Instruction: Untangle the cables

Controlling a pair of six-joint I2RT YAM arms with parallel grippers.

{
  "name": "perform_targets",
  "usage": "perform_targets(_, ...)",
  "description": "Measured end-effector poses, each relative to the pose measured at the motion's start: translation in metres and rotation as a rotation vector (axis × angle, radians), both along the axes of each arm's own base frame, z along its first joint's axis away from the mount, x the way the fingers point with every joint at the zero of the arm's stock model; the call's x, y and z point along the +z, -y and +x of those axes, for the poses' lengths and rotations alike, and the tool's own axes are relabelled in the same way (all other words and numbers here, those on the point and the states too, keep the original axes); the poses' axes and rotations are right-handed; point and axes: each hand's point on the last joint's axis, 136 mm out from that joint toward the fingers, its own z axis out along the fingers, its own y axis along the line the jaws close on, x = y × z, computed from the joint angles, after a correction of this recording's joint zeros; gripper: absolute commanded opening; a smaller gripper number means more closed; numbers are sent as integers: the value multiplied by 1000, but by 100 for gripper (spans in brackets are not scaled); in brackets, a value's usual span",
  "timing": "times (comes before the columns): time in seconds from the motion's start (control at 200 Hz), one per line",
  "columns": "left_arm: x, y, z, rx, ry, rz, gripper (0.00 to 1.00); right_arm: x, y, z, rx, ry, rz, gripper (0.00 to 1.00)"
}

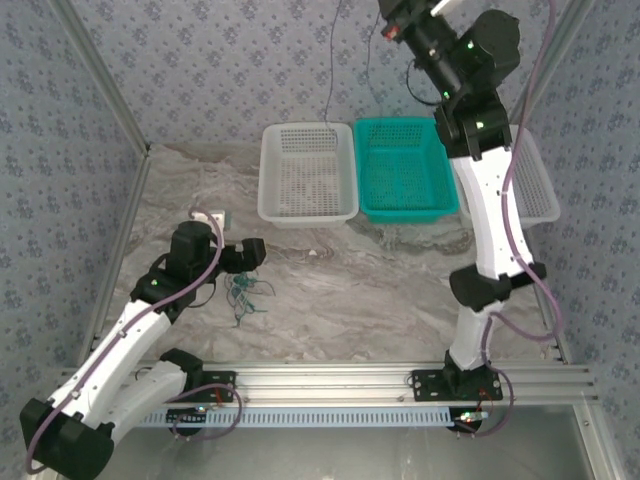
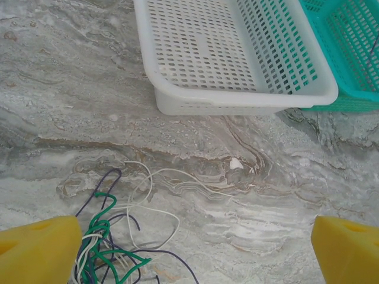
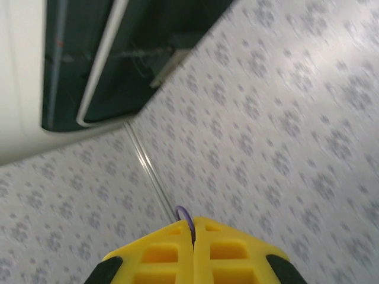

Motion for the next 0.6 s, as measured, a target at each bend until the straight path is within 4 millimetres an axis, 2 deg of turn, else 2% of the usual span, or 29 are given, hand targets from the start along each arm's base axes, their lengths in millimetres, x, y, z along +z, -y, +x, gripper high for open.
perform_targets(0.06,0,1,-1,-4,0,0,99,7,-1,6,5,43,39,0)
perform_targets(0.135,-1,1,-1,-5,-1,0,99,1,-5,22,5,56,70,0)
perform_targets(0.2,-1,1,-1,-4,-1,2,99,-12,-11,41,12,34,81,0)
perform_targets(0.295,-1,1,-1,-3,-1,2,99,-45,-28,73,45,-34,71,0)
perform_targets(0.37,-5,1,-1,-2,-5,3,99,-84,-46,100,85,-124,35,0)
perform_targets(0.44,-11,1,-3,-3,-19,5,99,-128,-65,123,128,-225,-11,0)
perform_targets(0.51,-16,2,-4,-6,-29,7,99,-184,-87,143,162,-351,-74,0)
perform_targets(0.6,-21,3,-5,-6,-39,6,99,-272,-115,158,174,-528,-176,0)
